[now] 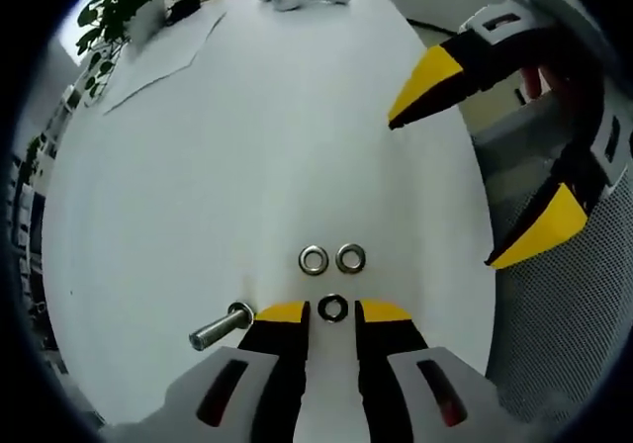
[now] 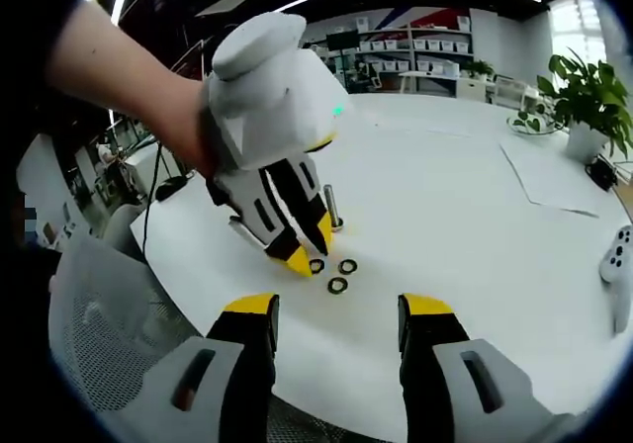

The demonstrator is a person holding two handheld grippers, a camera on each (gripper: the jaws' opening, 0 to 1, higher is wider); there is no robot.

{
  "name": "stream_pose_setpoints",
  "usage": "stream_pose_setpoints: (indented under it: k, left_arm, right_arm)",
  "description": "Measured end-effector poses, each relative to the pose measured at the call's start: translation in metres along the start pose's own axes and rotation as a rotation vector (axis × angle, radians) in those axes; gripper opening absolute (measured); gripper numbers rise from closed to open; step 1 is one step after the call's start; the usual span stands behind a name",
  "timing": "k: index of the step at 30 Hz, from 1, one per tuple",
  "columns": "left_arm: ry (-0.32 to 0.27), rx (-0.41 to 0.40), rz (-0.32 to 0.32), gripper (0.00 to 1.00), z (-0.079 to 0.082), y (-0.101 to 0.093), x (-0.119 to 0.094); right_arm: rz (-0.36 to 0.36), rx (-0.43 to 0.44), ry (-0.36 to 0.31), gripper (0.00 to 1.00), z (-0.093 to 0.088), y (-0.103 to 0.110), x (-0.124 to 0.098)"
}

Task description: Place the washer onto the threaded stud by aligning its center hole with the stud, sliding it down to the base, and recovering from edge contact or off-axis alignment until the washer reaches the visible bottom stop.

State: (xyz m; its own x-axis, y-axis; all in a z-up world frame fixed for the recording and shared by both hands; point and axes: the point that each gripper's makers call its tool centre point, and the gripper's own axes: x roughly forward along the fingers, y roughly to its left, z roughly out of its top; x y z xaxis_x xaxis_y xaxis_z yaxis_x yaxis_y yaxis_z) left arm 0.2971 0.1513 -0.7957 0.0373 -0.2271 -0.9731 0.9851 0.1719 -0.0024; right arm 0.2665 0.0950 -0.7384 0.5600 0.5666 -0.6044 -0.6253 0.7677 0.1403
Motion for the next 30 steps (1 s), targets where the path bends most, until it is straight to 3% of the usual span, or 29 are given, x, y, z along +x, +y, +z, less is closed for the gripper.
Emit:
stream_pose_setpoints:
  k: [23,30]
  left_arm:
    - [0.026,0.007,0.012,0.18,-0.0040,0.0013,0.0016]
    - [0.033,-0.027,0.025,0.11,-0.0024,0.0021,0.0018]
  right_arm:
    - [-0.001,-0.004,0.001,0.50,-0.0002,-0.0003,0.0002]
    - [-0.001,-0.003,0.003,0.50,-0.0006,-0.0003,0.0002]
